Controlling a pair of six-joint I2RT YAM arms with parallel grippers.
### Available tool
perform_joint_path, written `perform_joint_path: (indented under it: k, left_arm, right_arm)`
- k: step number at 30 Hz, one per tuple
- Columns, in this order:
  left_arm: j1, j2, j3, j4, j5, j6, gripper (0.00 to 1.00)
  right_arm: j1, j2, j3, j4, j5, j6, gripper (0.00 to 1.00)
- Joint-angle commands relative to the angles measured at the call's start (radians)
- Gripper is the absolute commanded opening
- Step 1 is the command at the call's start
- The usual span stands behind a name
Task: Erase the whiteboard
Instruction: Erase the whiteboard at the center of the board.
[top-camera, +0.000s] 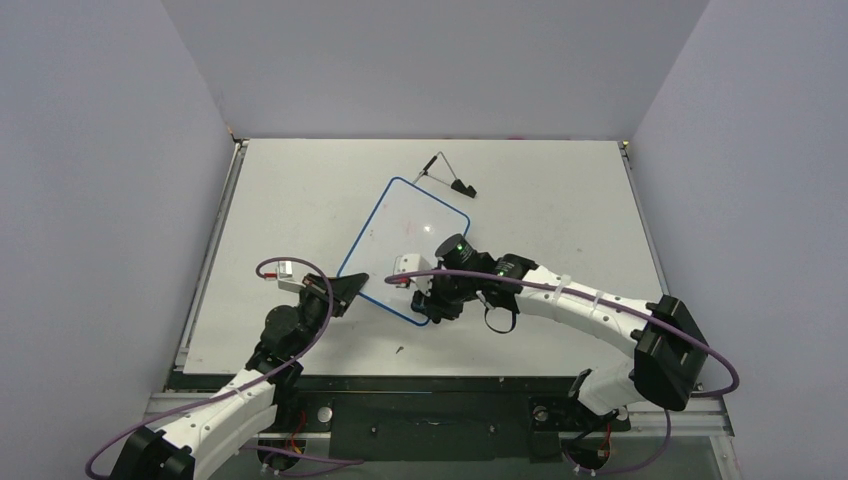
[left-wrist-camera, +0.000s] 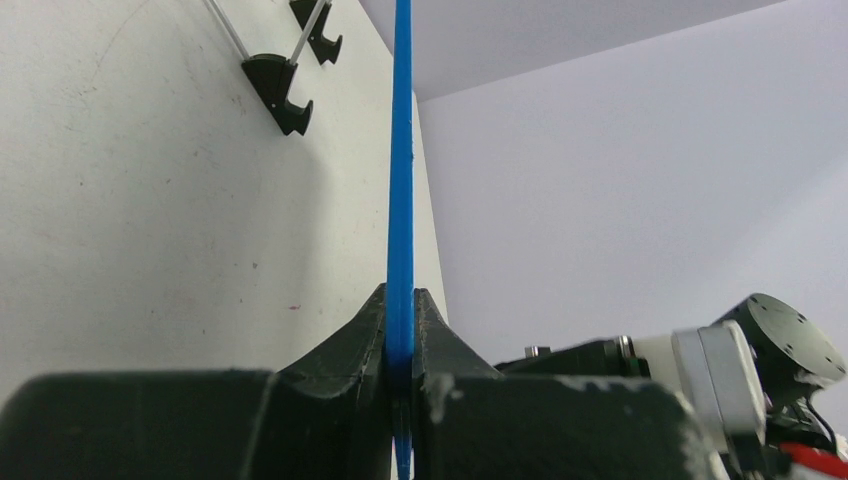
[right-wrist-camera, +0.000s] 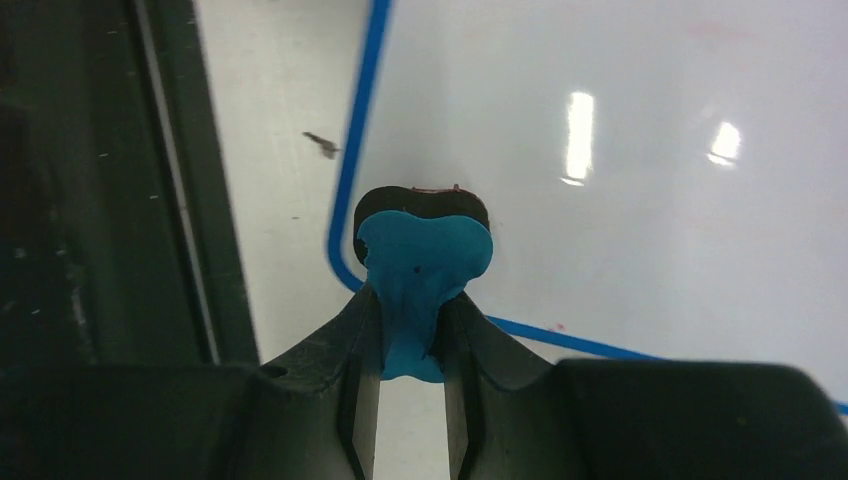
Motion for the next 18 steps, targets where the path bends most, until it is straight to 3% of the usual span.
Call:
perform_joint_path:
  k: [1,6,12,18]
  left_arm:
    - [-0.003,-0.025,-0.059,0.287,0.062,-0.105,0.00]
    - [-0.003,-0.021,-0.043,0.272,0.105,-0.074,0.00]
    - [-0.001,-0.012,-0.019,0.264,0.148,-0.040,0.00]
    - [0.000,0.007,-0.026,0.286,0.152,-0.037,0.00]
  right_arm:
    - [0.072,0.013,0.053,-0.055,-0.148,0.006,0.00]
    - [0.043,0.088,0.106,-0.063,-0.030,0.019,0.00]
    - [-0.106,0.199,0.171,-0.065,0.188,0.056,0.00]
    - [-0.193,0.218,0.156,-0.046,0.246,0.050,0.00]
